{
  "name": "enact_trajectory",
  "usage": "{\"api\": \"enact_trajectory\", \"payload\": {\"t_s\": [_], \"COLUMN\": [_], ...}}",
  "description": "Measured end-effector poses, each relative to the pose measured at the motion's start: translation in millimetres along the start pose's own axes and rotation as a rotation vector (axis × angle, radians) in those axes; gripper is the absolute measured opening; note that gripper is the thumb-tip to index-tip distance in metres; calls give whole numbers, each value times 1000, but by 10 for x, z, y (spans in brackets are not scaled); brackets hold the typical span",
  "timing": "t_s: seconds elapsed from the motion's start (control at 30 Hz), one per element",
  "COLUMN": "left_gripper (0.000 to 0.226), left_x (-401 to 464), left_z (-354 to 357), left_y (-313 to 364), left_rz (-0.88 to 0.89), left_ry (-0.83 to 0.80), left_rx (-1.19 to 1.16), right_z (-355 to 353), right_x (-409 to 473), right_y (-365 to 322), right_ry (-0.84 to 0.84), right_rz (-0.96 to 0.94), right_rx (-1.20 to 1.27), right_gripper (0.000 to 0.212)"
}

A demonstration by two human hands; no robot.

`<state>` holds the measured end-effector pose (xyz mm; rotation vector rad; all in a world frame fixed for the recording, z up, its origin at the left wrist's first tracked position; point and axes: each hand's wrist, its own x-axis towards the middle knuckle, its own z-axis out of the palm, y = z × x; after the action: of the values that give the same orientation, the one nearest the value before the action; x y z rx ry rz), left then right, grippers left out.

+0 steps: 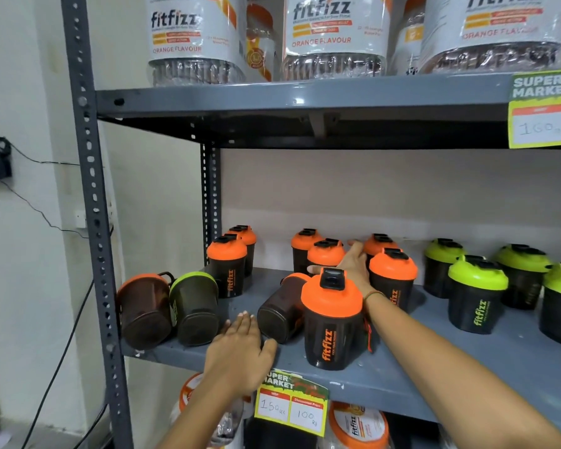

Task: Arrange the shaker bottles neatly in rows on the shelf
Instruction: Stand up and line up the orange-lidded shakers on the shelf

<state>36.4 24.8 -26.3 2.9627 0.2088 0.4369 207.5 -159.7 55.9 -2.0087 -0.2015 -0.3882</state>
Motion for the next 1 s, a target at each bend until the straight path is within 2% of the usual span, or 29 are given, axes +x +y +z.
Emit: {"api": "enact_trajectory", "payload": {"t_s": [0.07, 0.1, 0.13, 0.2, 0.3, 0.43, 0.5, 0.6, 0.73, 0.83, 0.93, 1.0], "left_gripper": [70, 71, 71, 71, 72, 72, 72, 72, 74, 73, 73, 72], "left_x": [0, 1, 3, 6, 3, -9, -19, -34, -34, -41, -41, -34], "left_z": [-4, -8, -11, -15, -19, -33, -45, -53, -56, -55, -52, -50], "left_y": [1, 1, 2, 9, 19, 26, 30, 34, 30, 27, 24, 23], "left_rz": [-3, -6, -9, -7, -8, -15, -11, -16, -8, -2, 8, 19], "left_ry": [-1, -2, -5, -16, -17, -20, -25, -34, -41, -33, -18, -14], "left_rx": [-3, -2, 0, -1, -8, -10, -8, -14, -22, -35, -54, -63], "right_z": [-89, -136, -189, -305, -481, -554, -537, -407, -88, 151, 331, 420], "right_x": [9, 39, 74, 152, 148, -73, -237, -438, -598, -681, -745, -788], "right_y": [-143, -209, -283, -466, -864, -1287, -1429, -1591, -1741, -1778, -1766, -1755], "right_ry": [-1, 2, 19, 36, 3, -129, -221, -417, -737, -744, -721, -703], "right_rz": [-39, -40, -22, -43, -151, -344, -465, -603, -391, -328, -329, -374], "right_rx": [39, 52, 92, 165, 204, 132, -32, -573, -1241, -1699, -1852, -1909], "right_gripper": [101, 104, 98, 74, 46, 39, 41, 47, 67, 62, 41, 40]}}
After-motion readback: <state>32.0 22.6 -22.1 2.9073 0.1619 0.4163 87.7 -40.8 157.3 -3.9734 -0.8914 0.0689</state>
